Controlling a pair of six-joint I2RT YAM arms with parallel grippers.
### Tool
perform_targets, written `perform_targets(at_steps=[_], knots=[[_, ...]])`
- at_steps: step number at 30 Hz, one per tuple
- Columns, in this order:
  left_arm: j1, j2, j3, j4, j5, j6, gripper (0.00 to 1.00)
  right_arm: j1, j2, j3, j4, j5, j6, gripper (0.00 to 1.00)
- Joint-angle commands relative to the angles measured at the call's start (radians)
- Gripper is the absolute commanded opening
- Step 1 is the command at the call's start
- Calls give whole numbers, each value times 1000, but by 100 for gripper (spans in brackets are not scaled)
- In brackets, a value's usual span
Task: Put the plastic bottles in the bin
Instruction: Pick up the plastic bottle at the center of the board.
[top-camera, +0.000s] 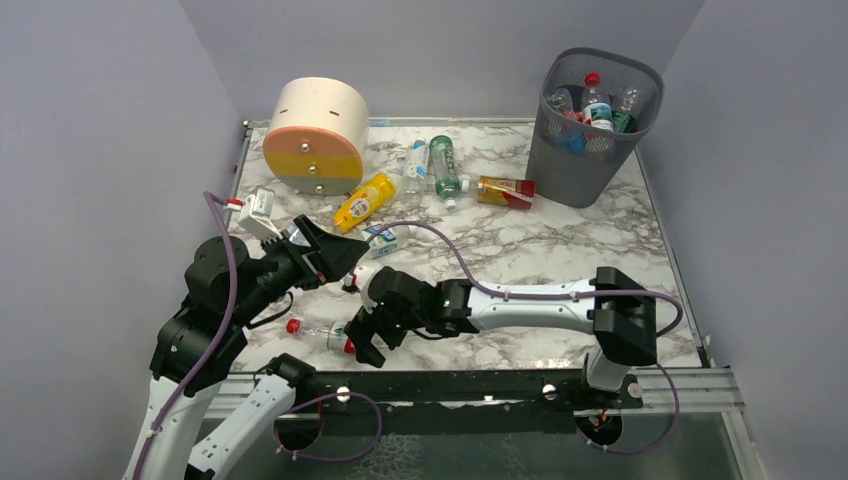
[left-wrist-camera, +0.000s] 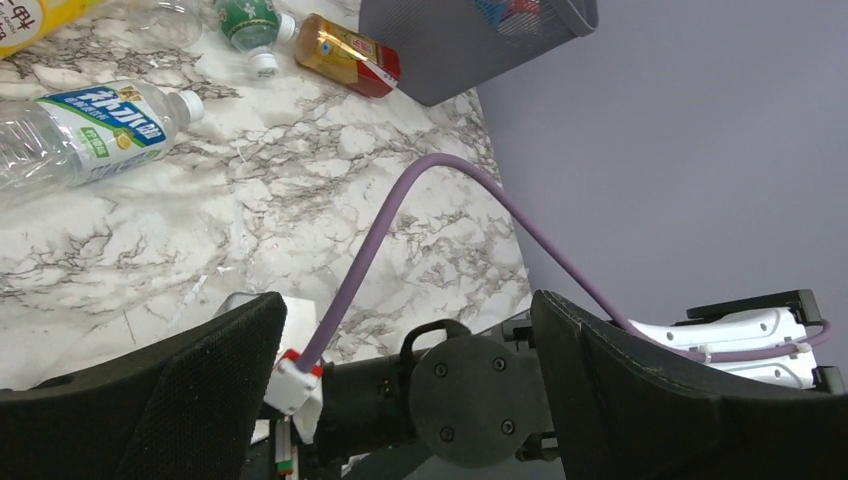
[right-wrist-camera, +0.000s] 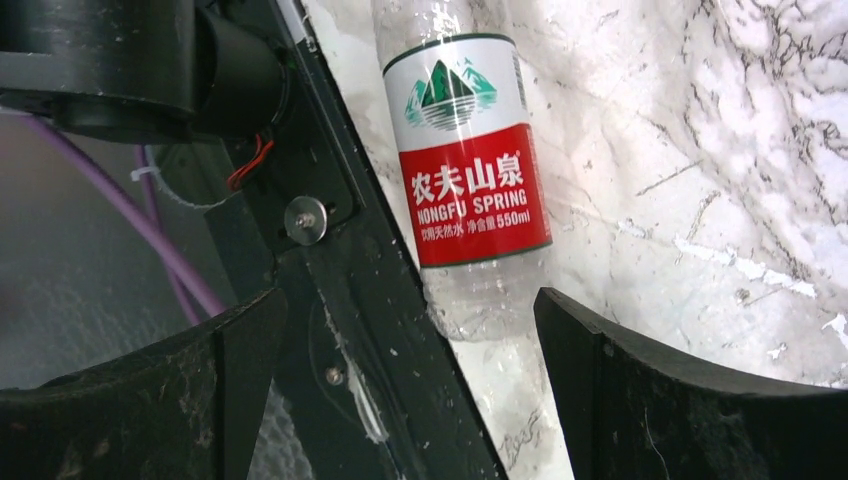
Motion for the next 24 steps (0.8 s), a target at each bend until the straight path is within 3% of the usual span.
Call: perform_targets(at_steps=[1, 20, 24], knots=[[7, 15, 40, 28, -19, 32, 99, 17, 63, 62, 1, 115, -57, 97], [6, 33, 51, 37, -24, 56, 99, 25, 270, 151, -49, 134, -159, 98], [6, 41, 47, 47, -18, 56, 99, 24, 263, 138, -60, 163, -154, 91]])
